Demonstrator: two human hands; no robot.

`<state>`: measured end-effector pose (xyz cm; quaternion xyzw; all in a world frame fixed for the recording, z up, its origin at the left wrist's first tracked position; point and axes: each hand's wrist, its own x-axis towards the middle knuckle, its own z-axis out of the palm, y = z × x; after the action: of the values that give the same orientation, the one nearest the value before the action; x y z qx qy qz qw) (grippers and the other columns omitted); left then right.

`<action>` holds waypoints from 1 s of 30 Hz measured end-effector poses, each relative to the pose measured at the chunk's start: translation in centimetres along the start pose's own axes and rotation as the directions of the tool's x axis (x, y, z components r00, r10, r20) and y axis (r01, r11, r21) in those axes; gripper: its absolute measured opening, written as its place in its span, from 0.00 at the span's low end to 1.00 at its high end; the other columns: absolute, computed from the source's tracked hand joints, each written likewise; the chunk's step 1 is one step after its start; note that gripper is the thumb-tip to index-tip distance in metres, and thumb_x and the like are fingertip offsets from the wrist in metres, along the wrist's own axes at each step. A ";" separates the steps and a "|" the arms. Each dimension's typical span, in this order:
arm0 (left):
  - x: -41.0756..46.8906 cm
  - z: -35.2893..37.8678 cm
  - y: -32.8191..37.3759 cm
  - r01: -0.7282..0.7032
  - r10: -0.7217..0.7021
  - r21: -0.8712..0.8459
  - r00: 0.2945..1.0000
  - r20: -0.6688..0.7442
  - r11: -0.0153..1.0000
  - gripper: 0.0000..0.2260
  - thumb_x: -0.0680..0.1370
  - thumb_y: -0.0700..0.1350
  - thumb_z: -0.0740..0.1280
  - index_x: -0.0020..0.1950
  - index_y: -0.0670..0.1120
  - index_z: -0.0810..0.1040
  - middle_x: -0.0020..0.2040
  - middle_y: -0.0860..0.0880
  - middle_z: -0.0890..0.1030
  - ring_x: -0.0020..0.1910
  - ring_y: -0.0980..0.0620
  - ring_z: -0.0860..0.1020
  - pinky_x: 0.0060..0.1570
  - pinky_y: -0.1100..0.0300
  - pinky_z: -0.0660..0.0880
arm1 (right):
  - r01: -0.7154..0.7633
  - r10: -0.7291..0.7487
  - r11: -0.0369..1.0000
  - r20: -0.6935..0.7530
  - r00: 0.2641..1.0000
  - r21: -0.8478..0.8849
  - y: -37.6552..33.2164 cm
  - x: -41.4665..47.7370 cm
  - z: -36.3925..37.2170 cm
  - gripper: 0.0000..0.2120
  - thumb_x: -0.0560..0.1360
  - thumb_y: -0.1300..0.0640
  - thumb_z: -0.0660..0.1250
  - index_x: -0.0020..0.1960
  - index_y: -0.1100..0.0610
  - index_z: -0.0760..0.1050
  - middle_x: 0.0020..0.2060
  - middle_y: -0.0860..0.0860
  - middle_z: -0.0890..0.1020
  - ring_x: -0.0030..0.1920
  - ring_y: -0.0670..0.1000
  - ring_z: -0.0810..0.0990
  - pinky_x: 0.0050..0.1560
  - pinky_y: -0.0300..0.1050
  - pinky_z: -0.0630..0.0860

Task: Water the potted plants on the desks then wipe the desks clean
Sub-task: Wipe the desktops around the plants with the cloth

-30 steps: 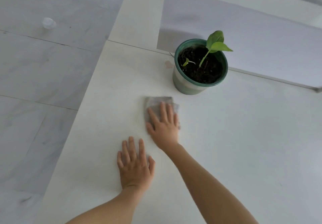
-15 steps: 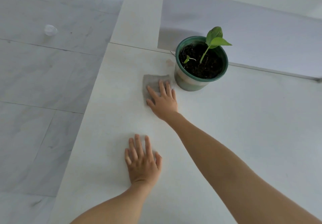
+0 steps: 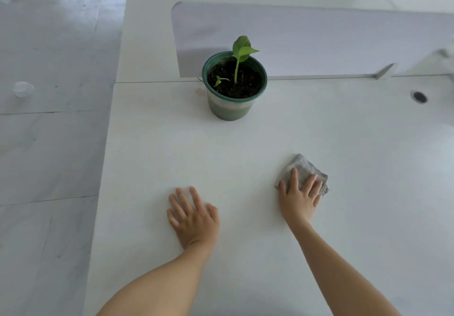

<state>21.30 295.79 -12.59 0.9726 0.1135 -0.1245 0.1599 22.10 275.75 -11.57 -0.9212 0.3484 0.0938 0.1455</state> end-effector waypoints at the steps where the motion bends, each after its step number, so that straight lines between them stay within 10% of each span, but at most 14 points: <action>1: -0.1 -0.2 0.0 -0.007 0.007 -0.018 1.000 0.015 1.000 0.26 0.68 0.49 0.54 0.59 0.39 0.77 0.61 0.33 0.76 0.59 0.32 0.76 0.60 0.45 0.67 | 0.016 -0.016 1.000 0.000 1.000 0.007 -0.5 -1.5 0.7 0.26 0.78 0.43 0.50 0.75 0.45 0.49 0.76 0.59 0.43 0.75 0.60 0.40 0.74 0.55 0.41; 4: -0.3 -0.5 -0.3 -0.037 0.040 -0.077 0.998 0.040 0.996 0.26 0.68 0.48 0.53 0.58 0.38 0.78 0.61 0.31 0.76 0.59 0.30 0.75 0.59 0.41 0.68 | 0.212 -0.210 0.977 0.086 0.974 -0.019 -1.8 -6.4 2.1 0.28 0.76 0.39 0.45 0.74 0.43 0.50 0.76 0.58 0.44 0.76 0.59 0.41 0.74 0.53 0.41; 8: -0.3 -0.6 -0.8 -0.065 0.068 -0.156 0.997 0.019 0.986 0.26 0.67 0.49 0.54 0.56 0.36 0.78 0.59 0.30 0.76 0.59 0.28 0.75 0.53 0.31 0.68 | 0.457 -0.446 0.878 0.103 0.889 -0.146 -1.0 -11.0 2.7 0.22 0.75 0.40 0.47 0.64 0.42 0.69 0.64 0.58 0.76 0.63 0.61 0.75 0.57 0.54 0.75; 14: -0.5 -1.5 -1.6 -0.018 0.001 -0.339 0.999 -0.050 0.940 0.26 0.74 0.50 0.62 0.70 0.43 0.67 0.75 0.41 0.59 0.75 0.42 0.54 0.70 0.47 0.51 | 0.563 -0.546 0.799 0.137 0.827 -0.210 0.4 -11.8 1.3 0.15 0.69 0.44 0.55 0.45 0.40 0.81 0.52 0.51 0.84 0.52 0.55 0.83 0.45 0.42 0.80; 20: -1.0 -5.9 -5.7 0.098 -0.009 -0.876 0.994 0.106 0.472 0.16 0.77 0.37 0.61 0.65 0.34 0.71 0.68 0.38 0.72 0.67 0.44 0.69 0.66 0.56 0.62 | 0.494 -0.492 0.860 0.045 0.869 -0.129 -0.8 -12.3 1.8 0.03 0.55 0.50 0.68 0.27 0.42 0.79 0.43 0.46 0.86 0.45 0.53 0.85 0.39 0.37 0.79; 24: -3.9 -6.6 -10.0 0.047 -0.015 -0.901 0.999 0.045 0.431 0.13 0.78 0.36 0.59 0.61 0.38 0.75 0.61 0.42 0.76 0.60 0.49 0.72 0.64 0.54 0.66 | 0.560 -0.544 0.826 0.172 0.821 -0.060 -2.9 -13.8 1.6 0.11 0.64 0.48 0.60 0.29 0.42 0.80 0.42 0.44 0.86 0.45 0.53 0.85 0.38 0.39 0.79; 30: -7.5 -4.8 -13.9 -0.075 -0.024 -0.841 0.994 -0.104 0.535 0.13 0.74 0.33 0.66 0.49 0.51 0.79 0.56 0.45 0.79 0.48 0.68 0.76 0.46 0.81 0.67 | 0.925 -0.873 0.297 0.459 0.163 0.237 -6.5 -19.4 2.1 0.18 0.77 0.52 0.57 0.64 0.56 0.73 0.68 0.58 0.69 0.72 0.56 0.61 0.69 0.55 0.60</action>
<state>11.55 308.84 -10.02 0.7817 0.1533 -0.0016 0.6045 11.98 293.06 -6.93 -0.8894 -0.3220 0.2450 0.2128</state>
